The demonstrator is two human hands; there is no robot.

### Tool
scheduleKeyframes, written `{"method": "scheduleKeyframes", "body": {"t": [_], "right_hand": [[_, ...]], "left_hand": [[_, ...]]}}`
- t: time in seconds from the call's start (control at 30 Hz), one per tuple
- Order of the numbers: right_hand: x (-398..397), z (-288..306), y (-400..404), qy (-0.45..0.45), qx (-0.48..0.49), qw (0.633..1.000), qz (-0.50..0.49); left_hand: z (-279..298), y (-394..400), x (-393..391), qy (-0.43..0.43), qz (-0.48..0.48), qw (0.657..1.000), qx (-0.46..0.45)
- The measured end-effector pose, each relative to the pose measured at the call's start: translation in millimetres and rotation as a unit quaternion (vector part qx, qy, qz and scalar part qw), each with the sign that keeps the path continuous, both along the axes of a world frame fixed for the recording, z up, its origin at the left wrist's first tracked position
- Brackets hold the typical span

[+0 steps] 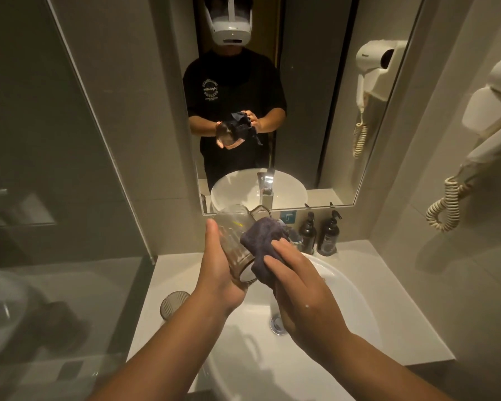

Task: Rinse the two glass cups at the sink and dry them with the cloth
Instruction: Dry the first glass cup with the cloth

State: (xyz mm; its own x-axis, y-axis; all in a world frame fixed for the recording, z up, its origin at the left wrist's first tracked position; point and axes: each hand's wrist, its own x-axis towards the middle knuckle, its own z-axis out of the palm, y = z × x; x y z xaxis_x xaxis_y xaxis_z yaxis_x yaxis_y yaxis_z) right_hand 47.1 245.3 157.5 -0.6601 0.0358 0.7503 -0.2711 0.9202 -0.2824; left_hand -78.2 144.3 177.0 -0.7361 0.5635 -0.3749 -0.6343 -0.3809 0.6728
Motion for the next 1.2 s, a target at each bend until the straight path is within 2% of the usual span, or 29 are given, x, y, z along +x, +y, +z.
{"method": "scheduleKeyframes", "body": {"t": [0.13, 0.3, 0.47, 0.53, 0.63, 0.7, 0.83, 0.93, 1.03, 1.2], "right_hand": [[-3.8, 0.8, 7.1, 0.008, -0.094, 0.996, -0.008], [-16.2, 8.9, 16.6, 0.02, -0.197, 0.98, -0.035], [-26.4, 24.6, 25.0, 0.002, -0.245, 0.969, -0.041], [-29.6, 28.4, 28.5, -0.021, -0.244, 0.969, -0.026], [-34.2, 31.3, 30.8, -0.068, -0.238, 0.969, -0.015], [-36.6, 33.8, 32.2, -0.098, -0.212, 0.972, -0.008], [-33.5, 39.5, 41.5, -0.12, -0.156, 0.98, 0.014], [-26.0, 38.6, 43.1, -0.116, -0.061, 0.99, 0.05], [-24.0, 28.2, 38.2, -0.147, 0.03, 0.988, 0.048], [-11.6, 1.0, 37.1, -0.078, 0.002, 0.997, 0.026]], "left_hand": [[-5.7, 0.3, 2.8, 0.047, -0.058, 0.997, 0.0], [-9.5, -4.5, -6.8, 0.096, -0.055, 0.992, -0.057], [-6.9, -25.2, -19.0, 0.126, -0.186, 0.971, -0.078], [-3.4, -31.3, -22.5, 0.162, -0.227, 0.956, -0.093], [-2.9, -30.9, -21.4, 0.162, -0.218, 0.957, -0.102], [-11.2, -24.9, -18.3, 0.112, -0.175, 0.972, -0.109], [-41.6, -12.6, -12.1, 0.016, -0.115, 0.992, -0.043], [-53.3, -5.2, -7.3, -0.02, -0.116, 0.993, -0.016], [-52.6, 2.5, -5.0, -0.016, -0.092, 0.996, 0.001], [-49.1, 10.3, -11.7, 0.026, -0.053, 0.998, -0.015]]}}
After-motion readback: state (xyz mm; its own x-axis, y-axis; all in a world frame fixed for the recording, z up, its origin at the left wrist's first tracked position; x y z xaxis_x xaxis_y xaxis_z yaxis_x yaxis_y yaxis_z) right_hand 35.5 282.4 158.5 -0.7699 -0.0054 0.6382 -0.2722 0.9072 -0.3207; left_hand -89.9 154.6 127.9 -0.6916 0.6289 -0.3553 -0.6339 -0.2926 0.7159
